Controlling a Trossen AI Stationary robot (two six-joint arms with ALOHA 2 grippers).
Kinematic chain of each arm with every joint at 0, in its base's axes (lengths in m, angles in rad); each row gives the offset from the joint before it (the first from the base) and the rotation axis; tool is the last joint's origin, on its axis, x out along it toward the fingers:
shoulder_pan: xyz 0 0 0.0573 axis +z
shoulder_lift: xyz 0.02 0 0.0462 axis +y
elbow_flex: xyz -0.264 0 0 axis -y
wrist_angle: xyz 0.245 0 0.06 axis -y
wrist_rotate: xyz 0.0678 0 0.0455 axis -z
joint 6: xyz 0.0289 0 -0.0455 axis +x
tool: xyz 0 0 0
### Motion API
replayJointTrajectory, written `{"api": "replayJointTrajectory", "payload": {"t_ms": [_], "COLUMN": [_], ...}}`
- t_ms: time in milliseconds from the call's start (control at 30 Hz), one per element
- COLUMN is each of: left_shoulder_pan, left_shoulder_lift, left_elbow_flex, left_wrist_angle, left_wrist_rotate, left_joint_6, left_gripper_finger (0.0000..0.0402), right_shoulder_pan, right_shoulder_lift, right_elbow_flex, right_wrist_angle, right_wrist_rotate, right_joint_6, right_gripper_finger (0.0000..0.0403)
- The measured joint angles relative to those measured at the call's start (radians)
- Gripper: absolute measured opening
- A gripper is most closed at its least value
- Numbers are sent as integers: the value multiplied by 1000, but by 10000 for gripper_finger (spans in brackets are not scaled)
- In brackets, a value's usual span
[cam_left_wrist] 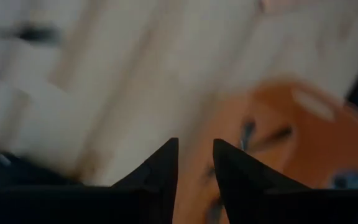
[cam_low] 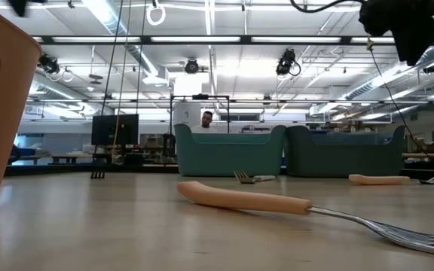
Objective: Sort silverware by color (type)
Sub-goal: Put the orange fork into the green bin
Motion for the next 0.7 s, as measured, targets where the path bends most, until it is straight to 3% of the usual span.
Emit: {"api": "replayJointTrajectory", "payload": {"t_ms": [233,467,700], "left_shoulder_pan": [271,514,675], "left_shoulder_lift": [-54,-54,-54], "left_elbow_flex": [0,0,0], "left_wrist_angle": [28,153,212], "left_wrist_rotate": [-197,-214,-214], "left_joint_6": [150,383,564], "left_gripper_finger": [110,110,110], "right_shoulder_pan": [147,277,394], "right_shoulder_lift": [-10,-11,1], "right_elbow_flex": [-36,-123,-229], "right_wrist_angle": [40,66,225], "right_wrist_rotate": [-69,-89,-213], "right_joint_6": [143,289,420], "right_gripper_finger": [123,123,123]}}
